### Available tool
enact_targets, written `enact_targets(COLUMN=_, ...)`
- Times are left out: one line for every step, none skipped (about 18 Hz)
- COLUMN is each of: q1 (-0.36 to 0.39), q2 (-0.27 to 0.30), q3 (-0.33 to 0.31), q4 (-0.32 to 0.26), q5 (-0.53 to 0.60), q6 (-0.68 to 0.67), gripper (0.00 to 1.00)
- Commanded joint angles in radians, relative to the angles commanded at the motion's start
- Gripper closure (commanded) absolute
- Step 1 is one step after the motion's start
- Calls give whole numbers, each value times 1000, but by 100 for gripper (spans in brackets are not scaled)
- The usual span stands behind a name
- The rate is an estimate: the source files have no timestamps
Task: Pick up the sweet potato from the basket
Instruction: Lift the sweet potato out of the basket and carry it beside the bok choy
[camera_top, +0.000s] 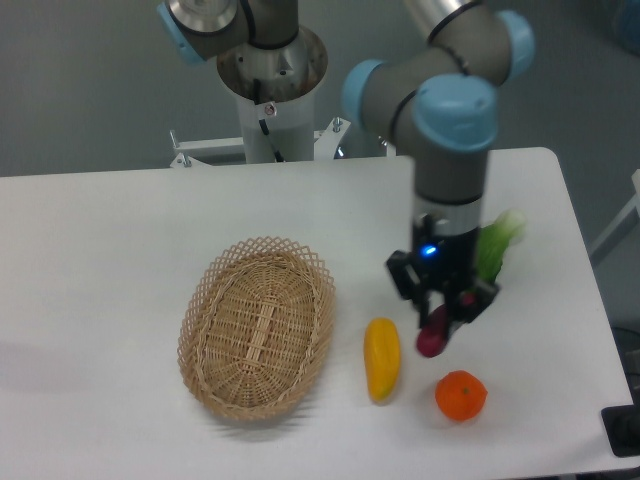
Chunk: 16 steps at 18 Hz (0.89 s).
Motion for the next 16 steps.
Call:
enact_targets(q1=14, q2=-2, q3=3, q4=-2, q5=-6, q6=21, gripper=74)
enact_targets(q1=25, q2=-2, q3=3, q4=-8, q5=-9, q6=47, gripper=73)
enact_targets(q1=37, q2=-2, q3=5, q4=-15, q5=-9, q6=73, gripper=73)
enact_targets(q1=46, q2=-2, q3=5, q4=-21, q5=-9, q6=93, gripper=74)
enact_targets(q1=52, q2=-2, q3=5, q4=-23, q5=-9, q6=110, gripper=74)
enact_targets(q1=57, q2=-2, q3=5, q4=-28, q5=-9, q6=120, gripper=73)
enact_targets(q1=60, q2=-2, q3=6, q4=-35, q5=-9, q6=126, gripper=74)
enact_targets(q1=60, q2=-2, q3=9, q4=-41, q5=-9, q6=129, gripper=74)
enact_targets(q1=60, q2=0, q3=11, q4=-46, q5=-9, q6=129, gripper=74)
enact_targets(q1=60, q2=2, q3=11, q4=-52, q5=-9, q6=129, gripper=74)
enact_targets(q1=60, q2=2, q3=11, q4=-54, q5=-9, q6=129, gripper=74)
enact_targets(q1=60, q2=2, q3=11, q4=-54, q5=-8, q6=129, gripper=74)
enact_targets(q1=59, q2=0, q3=12, q4=-54, q5=-8, q6=129, gripper=73)
enact_targets(q1=58, q2=0, q3=12, q4=-54, q5=-8, q6=129, gripper=74)
enact_targets(q1=60, q2=0, q3=12, q4=-54, q5=-8, q6=129, gripper=74)
enact_targets(q1=60, q2=0, q3=12, q4=-54, q5=-6, q6=129, gripper=74)
